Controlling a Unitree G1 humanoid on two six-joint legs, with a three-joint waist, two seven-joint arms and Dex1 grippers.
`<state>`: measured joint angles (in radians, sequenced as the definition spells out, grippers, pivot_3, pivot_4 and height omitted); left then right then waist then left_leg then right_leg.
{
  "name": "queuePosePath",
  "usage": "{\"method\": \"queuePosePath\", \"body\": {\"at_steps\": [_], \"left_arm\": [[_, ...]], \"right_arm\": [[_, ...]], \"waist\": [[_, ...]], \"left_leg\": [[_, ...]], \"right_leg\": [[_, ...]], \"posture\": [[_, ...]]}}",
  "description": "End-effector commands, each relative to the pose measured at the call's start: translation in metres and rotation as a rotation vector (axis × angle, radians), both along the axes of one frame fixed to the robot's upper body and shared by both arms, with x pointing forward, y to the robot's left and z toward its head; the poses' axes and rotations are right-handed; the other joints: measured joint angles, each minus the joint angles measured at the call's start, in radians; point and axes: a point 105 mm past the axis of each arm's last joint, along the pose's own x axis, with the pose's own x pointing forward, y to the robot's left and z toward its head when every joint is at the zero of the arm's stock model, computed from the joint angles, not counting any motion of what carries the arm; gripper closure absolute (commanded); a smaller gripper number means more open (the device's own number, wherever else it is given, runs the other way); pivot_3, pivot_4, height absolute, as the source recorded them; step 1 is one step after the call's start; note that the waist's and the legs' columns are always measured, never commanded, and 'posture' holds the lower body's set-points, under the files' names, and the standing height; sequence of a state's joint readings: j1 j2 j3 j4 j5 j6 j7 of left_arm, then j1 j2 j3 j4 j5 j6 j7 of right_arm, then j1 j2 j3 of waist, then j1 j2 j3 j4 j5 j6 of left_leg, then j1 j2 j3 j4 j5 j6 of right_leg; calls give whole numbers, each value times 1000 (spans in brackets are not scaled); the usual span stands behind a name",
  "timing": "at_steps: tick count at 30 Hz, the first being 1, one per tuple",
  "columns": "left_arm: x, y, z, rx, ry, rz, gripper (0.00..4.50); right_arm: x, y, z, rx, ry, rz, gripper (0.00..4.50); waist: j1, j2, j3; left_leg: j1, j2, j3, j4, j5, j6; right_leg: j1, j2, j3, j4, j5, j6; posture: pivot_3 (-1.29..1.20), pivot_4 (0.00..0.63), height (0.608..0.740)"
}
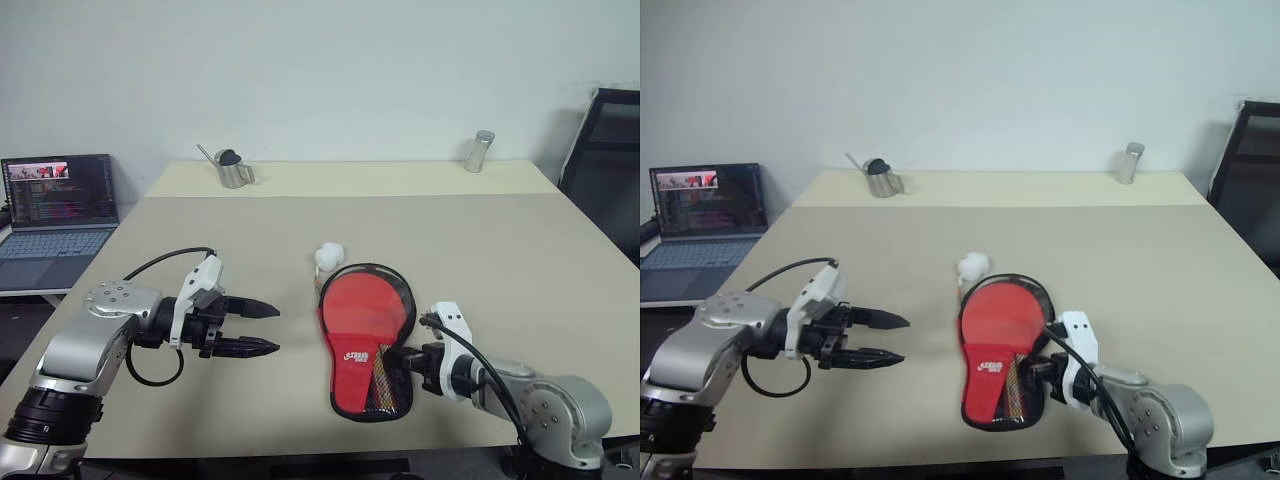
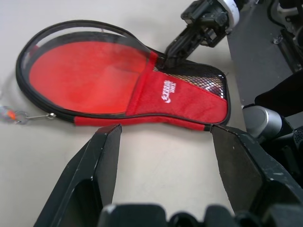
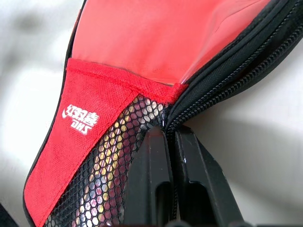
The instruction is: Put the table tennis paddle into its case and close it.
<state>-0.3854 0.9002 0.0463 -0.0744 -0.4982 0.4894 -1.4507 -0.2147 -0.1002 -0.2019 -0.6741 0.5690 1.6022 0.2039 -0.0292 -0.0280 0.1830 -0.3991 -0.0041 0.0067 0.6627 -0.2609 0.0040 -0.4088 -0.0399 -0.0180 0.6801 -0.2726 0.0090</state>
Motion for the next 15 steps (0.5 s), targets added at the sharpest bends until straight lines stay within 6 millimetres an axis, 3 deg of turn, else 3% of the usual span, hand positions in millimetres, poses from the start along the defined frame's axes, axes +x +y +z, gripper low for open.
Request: {"method": "queuePosePath", "body": {"at_steps": [1, 15], "left_arm": [[-3, -3, 12, 6, -44, -35, 1239], [-6, -4, 12, 11, -40, -36, 1239]], "right_arm": [[-9, 6, 5, 20, -19, 24, 4486], [-26, 4, 3, 8, 4, 105, 4486]], "waist": [[0, 0, 0], [0, 0, 0]], "left_leg": [[0, 0, 0, 0, 0, 0], [0, 0, 0, 0, 0, 0]], "right_leg": [[0, 0, 0, 0, 0, 0], [0, 0, 0, 0, 0, 0]], "posture": [[0, 150, 740], [0, 150, 740]]}}
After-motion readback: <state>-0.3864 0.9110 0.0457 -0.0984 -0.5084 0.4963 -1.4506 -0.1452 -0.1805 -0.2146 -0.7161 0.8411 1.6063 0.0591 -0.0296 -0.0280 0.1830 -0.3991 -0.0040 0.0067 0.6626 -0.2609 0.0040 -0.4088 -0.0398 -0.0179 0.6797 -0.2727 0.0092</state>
